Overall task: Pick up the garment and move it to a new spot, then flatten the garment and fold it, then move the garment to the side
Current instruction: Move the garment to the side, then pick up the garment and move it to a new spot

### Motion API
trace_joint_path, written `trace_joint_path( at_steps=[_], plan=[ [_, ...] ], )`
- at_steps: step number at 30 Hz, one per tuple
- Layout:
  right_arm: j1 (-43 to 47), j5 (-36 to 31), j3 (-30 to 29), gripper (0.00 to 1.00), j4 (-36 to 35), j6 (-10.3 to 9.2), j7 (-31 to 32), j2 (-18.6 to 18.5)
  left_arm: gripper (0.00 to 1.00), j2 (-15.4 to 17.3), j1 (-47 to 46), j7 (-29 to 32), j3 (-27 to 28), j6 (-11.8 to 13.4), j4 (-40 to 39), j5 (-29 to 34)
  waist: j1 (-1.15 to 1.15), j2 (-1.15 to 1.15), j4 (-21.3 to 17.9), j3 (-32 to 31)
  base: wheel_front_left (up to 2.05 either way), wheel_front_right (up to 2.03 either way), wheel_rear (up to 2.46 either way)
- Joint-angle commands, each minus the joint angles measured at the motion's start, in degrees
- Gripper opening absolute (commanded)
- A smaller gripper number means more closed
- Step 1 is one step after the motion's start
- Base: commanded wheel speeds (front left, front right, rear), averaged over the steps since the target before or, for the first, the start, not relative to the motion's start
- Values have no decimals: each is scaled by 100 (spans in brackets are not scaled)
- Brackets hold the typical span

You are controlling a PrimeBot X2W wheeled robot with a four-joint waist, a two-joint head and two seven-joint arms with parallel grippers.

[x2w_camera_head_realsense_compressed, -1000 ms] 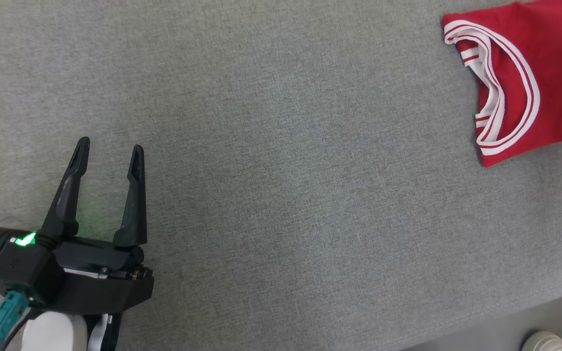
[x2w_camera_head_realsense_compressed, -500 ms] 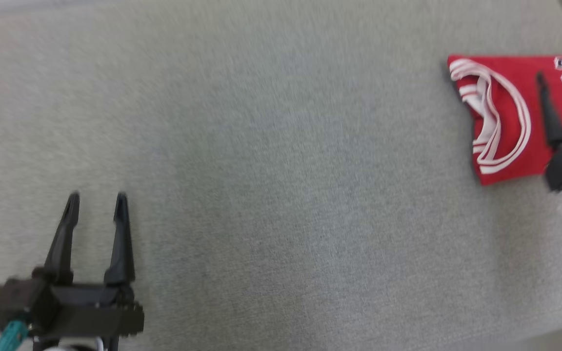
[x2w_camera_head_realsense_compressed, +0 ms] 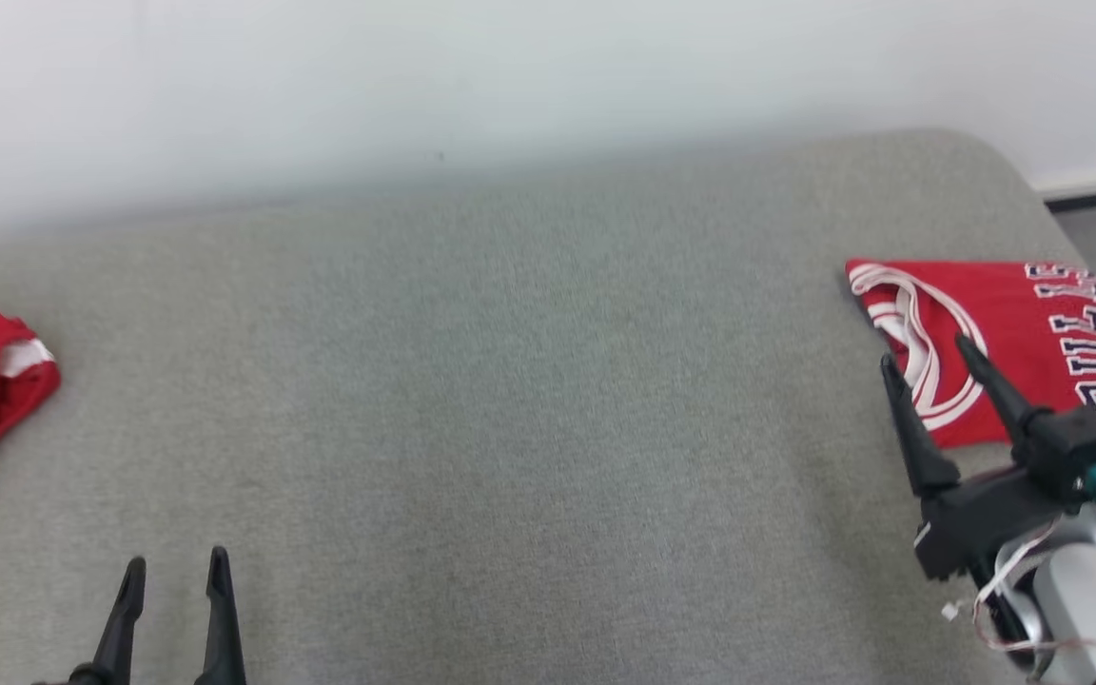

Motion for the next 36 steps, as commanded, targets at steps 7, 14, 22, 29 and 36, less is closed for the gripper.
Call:
trace_joint_path(
  at_steps=[7, 14, 22, 29, 36],
  plan=[
    [798, 29, -307, 100, -150, -13, -71, 430, 100, -26, 233, 0, 41, 78, 151, -97, 2, 1, 216, -733, 0, 0, 0],
    [1249, -34, -503, 100, -185, -13, -107, 727, 100, -30, 359, -1, -27, 148, 360, -161, 2, 1, 254, -909, 0, 0, 0],
    [1429, -103, -664, 100, -341, -13, -114, 825, 100, -29, 487, -1, -144, 233, 375, -222, 2, 1, 282, -967, 0, 0, 0],
    [1465, -169, -705, 100, -414, -13, -118, 814, 100, -30, 428, -1, -174, 253, 323, -223, 2, 1, 346, -931, 0, 0, 0],
    [1506, -230, -755, 100, -424, -13, -120, 906, 100, -29, 365, -1, -263, 300, 316, -232, 2, 1, 478, -894, 0, 0, 0]
  ],
)
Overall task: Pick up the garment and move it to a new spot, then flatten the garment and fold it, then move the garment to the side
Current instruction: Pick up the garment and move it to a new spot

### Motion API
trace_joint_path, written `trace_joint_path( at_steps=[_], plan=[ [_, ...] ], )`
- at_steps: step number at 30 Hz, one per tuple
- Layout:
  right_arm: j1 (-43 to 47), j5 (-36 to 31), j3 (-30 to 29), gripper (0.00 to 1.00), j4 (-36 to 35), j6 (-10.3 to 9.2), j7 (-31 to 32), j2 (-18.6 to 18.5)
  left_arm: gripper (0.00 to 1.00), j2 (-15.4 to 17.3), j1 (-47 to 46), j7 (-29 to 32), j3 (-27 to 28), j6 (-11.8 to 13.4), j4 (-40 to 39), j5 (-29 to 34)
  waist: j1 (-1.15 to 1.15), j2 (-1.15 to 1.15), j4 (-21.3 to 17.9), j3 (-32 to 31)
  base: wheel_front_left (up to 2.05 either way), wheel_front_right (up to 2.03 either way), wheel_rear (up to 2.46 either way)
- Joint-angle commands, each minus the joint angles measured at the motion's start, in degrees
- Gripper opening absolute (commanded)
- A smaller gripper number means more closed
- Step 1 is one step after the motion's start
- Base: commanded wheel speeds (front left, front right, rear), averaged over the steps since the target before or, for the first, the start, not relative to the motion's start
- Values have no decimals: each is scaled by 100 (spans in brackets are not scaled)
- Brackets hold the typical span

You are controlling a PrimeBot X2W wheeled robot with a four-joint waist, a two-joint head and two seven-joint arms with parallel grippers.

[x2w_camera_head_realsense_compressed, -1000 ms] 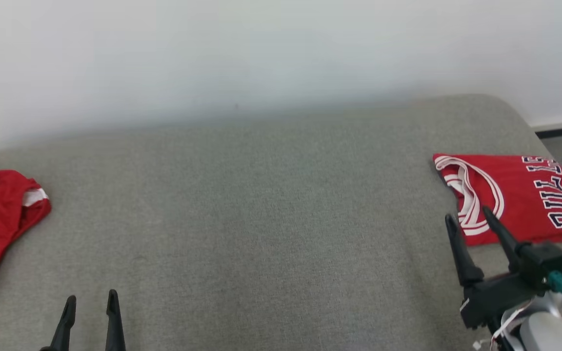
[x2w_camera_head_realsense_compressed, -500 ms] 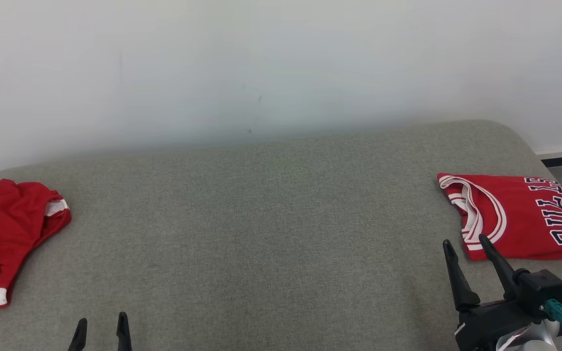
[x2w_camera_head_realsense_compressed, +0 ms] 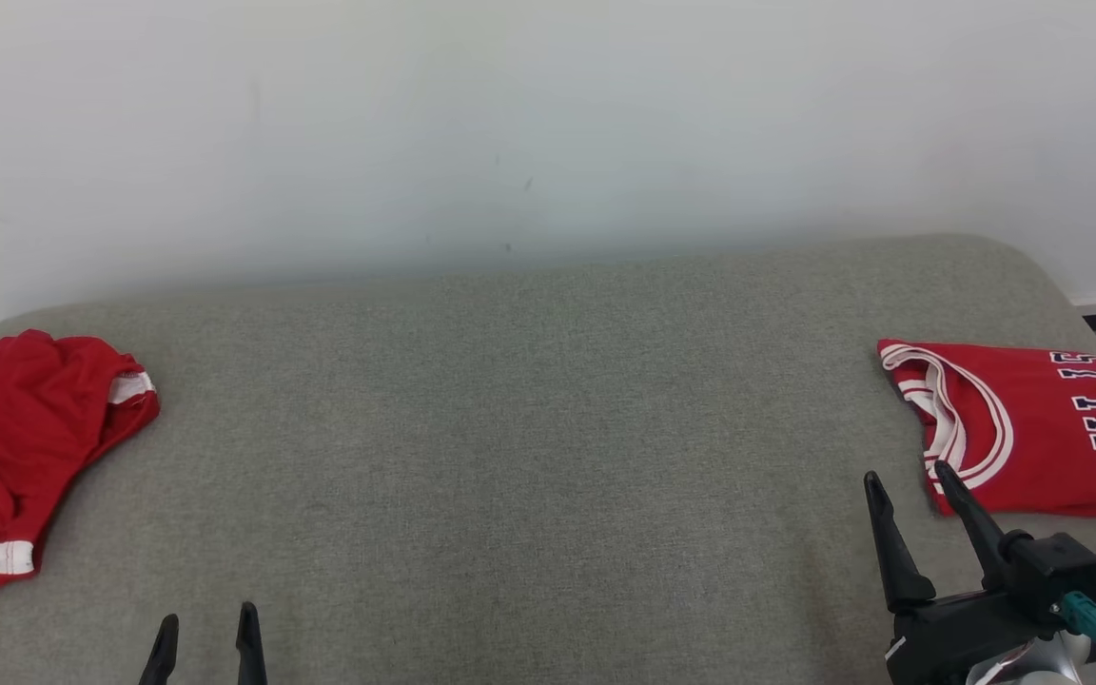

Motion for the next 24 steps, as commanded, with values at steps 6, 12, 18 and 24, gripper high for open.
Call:
trace_joint_path(
  at_steps=[6, 12, 18, 24],
  plan=[
    [80, -38, -1, 100, 31, -13, -31, 28, 100, -1, 18, -2, 9, 52, -61, -76, 0, 0, 227, -4, 0, 0, 0],
    [109, -20, 27, 100, 29, -13, -22, 44, 100, 0, 77, -2, 2, 88, -102, -34, 0, 0, 640, -42, 0, 0, 0],
    [152, 7, 78, 100, 44, -13, -23, 64, 100, 0, 160, -1, 55, 71, -138, 63, 0, 0, 1183, -89, 0, 0, 0],
    [148, 2, 165, 100, 66, -13, -25, 141, 100, 0, 276, -2, 187, 48, -183, 119, 0, 0, 1692, -150, 0, 0, 0]
  ],
)
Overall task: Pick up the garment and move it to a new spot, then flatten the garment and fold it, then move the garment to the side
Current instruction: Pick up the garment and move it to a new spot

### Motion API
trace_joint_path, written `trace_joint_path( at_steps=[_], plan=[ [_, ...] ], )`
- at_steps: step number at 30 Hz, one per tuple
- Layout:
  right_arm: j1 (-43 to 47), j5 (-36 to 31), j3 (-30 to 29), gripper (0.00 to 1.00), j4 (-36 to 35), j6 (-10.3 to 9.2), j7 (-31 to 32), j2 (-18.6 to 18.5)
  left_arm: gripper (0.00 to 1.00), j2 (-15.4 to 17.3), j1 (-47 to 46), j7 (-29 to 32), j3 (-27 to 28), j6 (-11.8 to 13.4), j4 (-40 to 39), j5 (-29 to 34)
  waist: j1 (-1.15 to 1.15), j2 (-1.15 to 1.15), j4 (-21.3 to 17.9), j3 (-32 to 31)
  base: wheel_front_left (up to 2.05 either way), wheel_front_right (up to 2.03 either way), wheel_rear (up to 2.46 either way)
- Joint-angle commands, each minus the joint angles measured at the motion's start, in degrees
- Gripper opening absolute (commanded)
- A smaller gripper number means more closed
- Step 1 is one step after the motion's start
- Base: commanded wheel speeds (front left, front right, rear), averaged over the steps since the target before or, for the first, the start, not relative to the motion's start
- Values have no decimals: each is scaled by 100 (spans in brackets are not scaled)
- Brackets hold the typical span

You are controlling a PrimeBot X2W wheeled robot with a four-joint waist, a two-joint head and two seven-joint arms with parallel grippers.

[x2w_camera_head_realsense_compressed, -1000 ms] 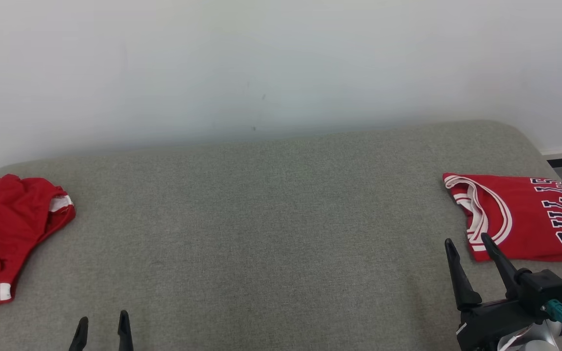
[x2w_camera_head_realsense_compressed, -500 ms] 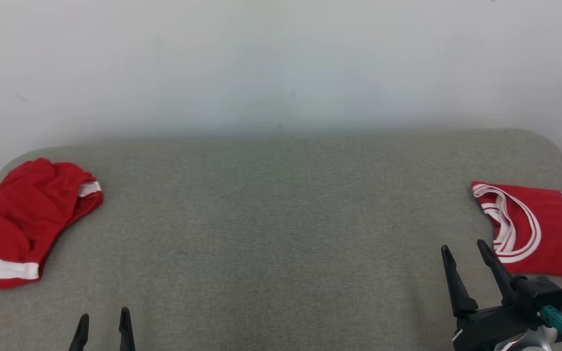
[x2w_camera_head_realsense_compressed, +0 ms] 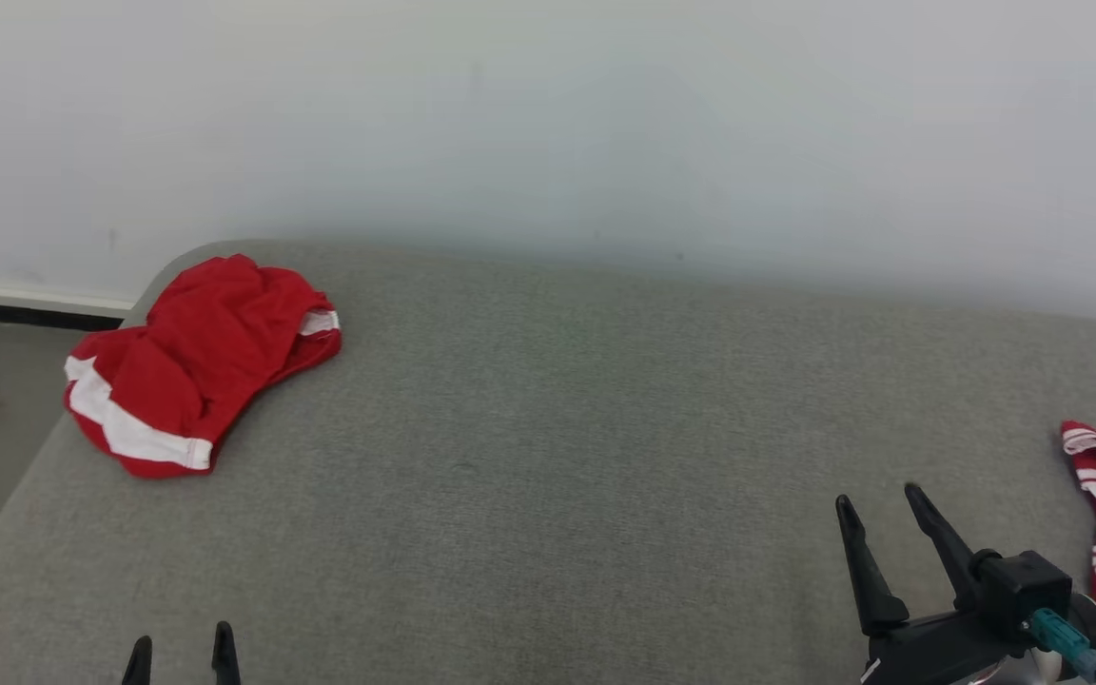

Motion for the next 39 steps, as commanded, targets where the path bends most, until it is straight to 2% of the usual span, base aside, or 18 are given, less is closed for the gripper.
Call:
trace_joint_path(
  at_steps=[1, 8, 15, 28, 34, 39],
  plan=[
    [28, 8, 41, 100, 22, -13, -27, 47, 100, 2, 77, -1, 48, -4, -37, 40, 0, 0, 449, -78, 0, 0, 0],
    [30, 35, 204, 100, 92, -13, -28, 138, 100, 1, 181, -1, 172, -31, -88, 71, 0, 0, 935, -132, 0, 0, 0],
    [-29, 82, 344, 100, 133, -13, -30, 97, 100, 1, 322, -2, 328, 7, -170, 26, 0, 0, 1126, -127, 0, 0, 0],
    [-22, 134, 445, 100, 108, -13, -31, 16, 100, 0, 214, -1, 304, 87, -158, -84, 0, 0, 1122, -33, 0, 0, 0],
    [-145, 107, 525, 100, 59, -13, -10, -50, 100, 19, -144, -1, 314, -42, 25, -153, 0, 0, 1016, 211, 0, 0, 0],
    [-340, 71, 607, 100, -114, -13, 70, -181, 100, 205, -972, 96, 282, -191, 535, -303, 0, 0, 858, 662, 0, 0, 0]
  ],
)
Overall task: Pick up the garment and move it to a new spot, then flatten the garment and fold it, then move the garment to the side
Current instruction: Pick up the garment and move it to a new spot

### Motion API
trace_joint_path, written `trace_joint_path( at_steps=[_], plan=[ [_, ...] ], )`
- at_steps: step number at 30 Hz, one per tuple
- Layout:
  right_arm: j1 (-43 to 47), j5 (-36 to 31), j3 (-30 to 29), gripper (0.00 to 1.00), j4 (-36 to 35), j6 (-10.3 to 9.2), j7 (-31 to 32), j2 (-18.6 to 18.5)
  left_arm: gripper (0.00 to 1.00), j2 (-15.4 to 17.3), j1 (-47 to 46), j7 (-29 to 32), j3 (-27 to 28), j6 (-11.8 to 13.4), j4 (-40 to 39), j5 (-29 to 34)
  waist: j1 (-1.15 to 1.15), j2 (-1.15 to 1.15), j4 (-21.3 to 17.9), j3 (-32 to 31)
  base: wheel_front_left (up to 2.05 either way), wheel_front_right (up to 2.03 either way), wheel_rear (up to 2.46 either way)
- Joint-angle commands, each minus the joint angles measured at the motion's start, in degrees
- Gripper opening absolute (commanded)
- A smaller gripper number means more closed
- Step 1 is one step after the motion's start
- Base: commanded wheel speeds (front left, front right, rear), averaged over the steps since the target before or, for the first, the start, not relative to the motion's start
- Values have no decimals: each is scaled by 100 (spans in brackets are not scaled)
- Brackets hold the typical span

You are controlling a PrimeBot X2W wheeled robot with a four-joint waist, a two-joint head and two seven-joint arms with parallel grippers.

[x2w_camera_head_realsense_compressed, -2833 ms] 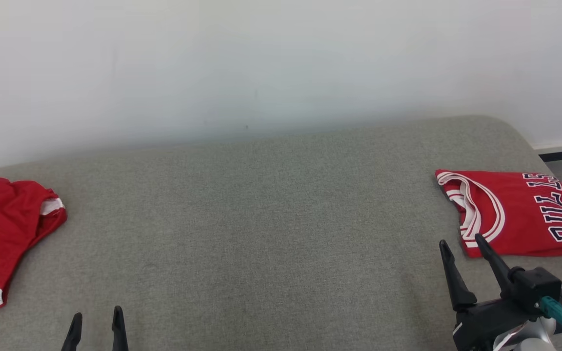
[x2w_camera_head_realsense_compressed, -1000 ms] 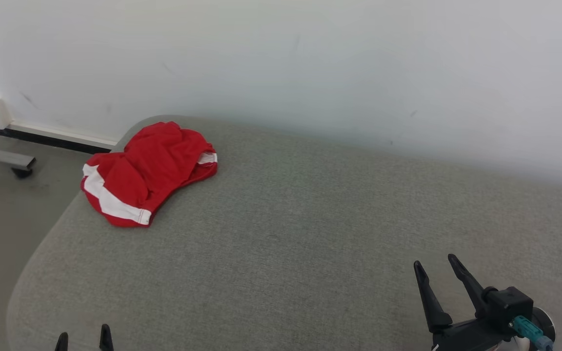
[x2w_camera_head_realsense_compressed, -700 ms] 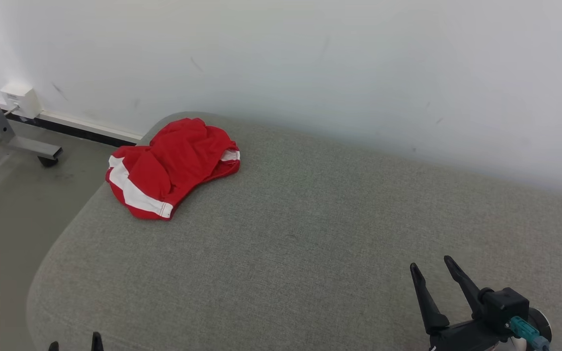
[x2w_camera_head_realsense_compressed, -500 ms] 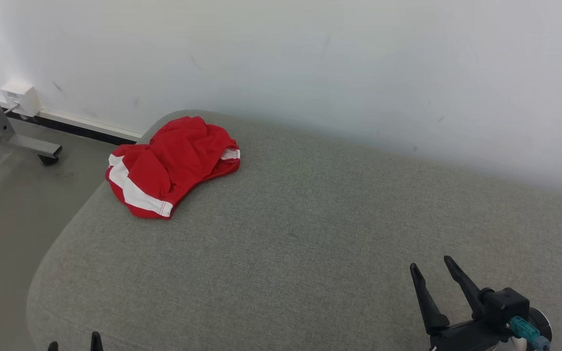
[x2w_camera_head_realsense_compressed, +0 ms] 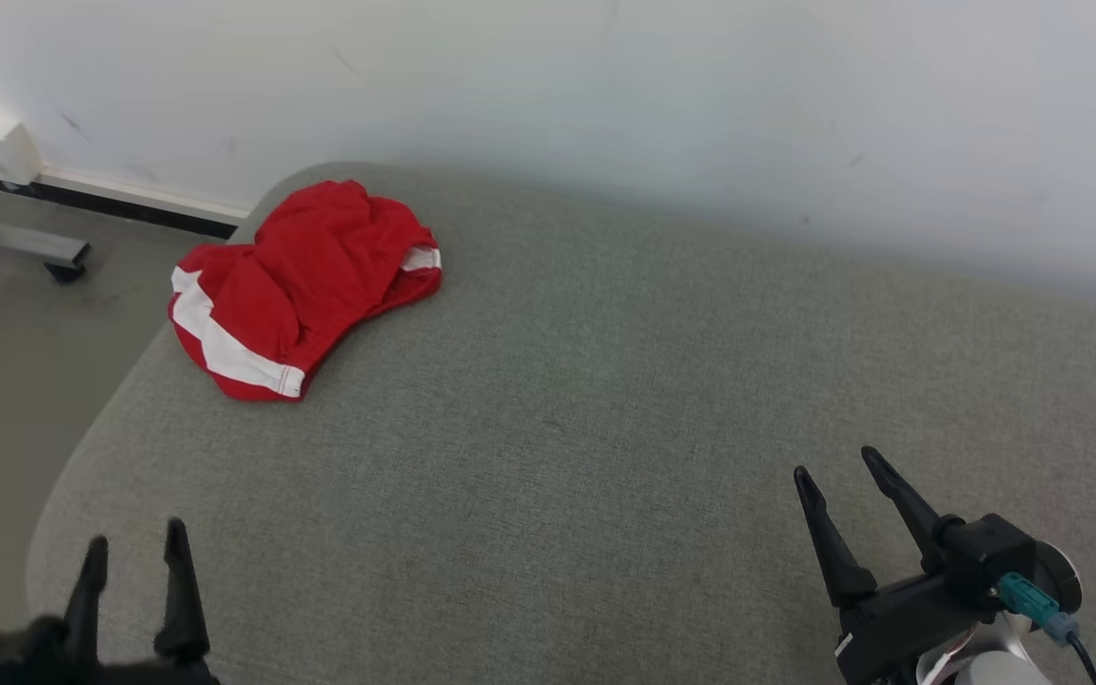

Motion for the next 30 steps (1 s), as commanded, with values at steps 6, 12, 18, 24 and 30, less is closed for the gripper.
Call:
trace_joint_path(
  at_steps=[6, 12, 18, 24, 30],
  plan=[
    [-395, -72, 153, 100, -365, -13, 154, -234, 100, 155, -1518, 437, 409, -3, 780, -738, -1, -1, -494, 965, 0, 0, 0],
    [-866, -145, 328, 100, -826, -13, 331, -400, 100, 536, -2967, 1460, 938, 148, 1629, -1589, -1, -1, -1046, 1887, 0, 0, 0],
    [-1053, -241, 369, 100, -1288, -13, 350, -439, 100, 901, -3918, 2236, 1480, 424, 1925, -2306, -1, -1, -1453, 2640, 0, 0, 0],
    [-1129, -366, 379, 100, -1792, -13, 423, -400, 100, 1309, -4486, 2997, 1693, 780, 1932, -2591, -1, -1, -1738, 3280, 0, 0, 0],
    [-1150, -436, 330, 100, -2068, -13, 484, -424, 100, 1565, -4744, 3496, 1802, 1246, 1913, -2648, -1, -1, -1932, 3636, 0, 0, 0]
  ],
)
